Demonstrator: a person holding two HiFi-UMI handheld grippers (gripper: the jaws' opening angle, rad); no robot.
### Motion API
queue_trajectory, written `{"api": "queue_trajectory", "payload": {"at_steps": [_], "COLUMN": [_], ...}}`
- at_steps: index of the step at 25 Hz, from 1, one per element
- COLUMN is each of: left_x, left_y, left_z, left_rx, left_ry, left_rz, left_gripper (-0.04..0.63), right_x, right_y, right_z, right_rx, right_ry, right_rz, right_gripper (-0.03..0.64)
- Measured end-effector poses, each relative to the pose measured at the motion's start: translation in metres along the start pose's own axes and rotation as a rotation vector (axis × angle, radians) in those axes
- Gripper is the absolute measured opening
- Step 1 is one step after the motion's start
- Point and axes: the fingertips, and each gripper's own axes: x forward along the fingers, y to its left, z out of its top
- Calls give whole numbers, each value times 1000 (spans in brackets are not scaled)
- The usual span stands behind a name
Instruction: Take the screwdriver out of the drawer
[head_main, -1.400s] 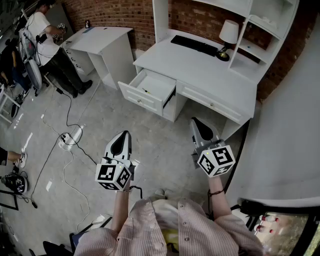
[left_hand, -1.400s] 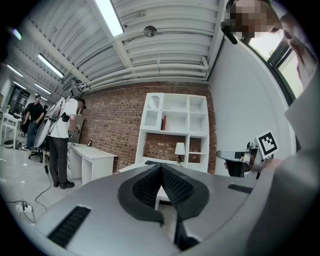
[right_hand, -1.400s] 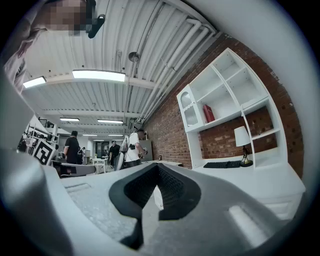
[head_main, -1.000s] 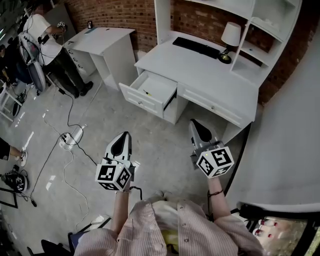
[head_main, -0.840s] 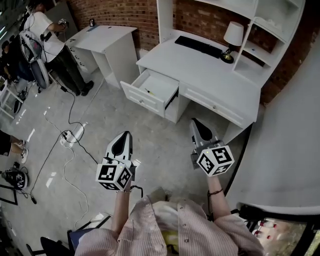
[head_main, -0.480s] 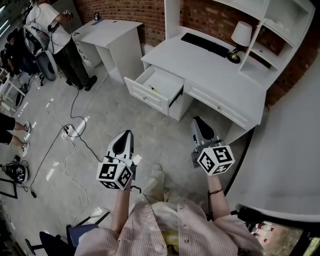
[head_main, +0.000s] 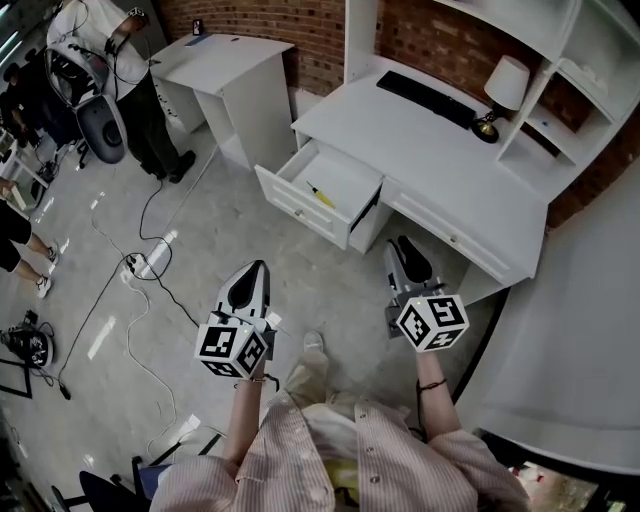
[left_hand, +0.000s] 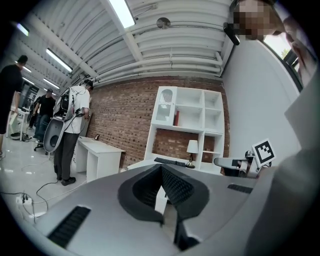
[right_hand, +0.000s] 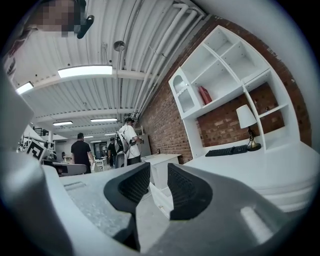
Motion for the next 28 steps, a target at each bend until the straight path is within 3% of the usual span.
{"api": "queue_trajectory", "payload": {"at_steps": [15, 28], "left_x": [126, 198], "left_y": [104, 153], "left_z": [16, 6], "left_rx": [-30, -70], "left_ry": [42, 92], "left_rz": [-16, -44], "left_gripper": [-2, -2], "right_x": [150, 234], "right_y": [-40, -65], "right_z": [-7, -26], "right_rx": [21, 34], "right_ry": [44, 142], "right_rz": [-56, -51], "right_gripper": [118, 118]}}
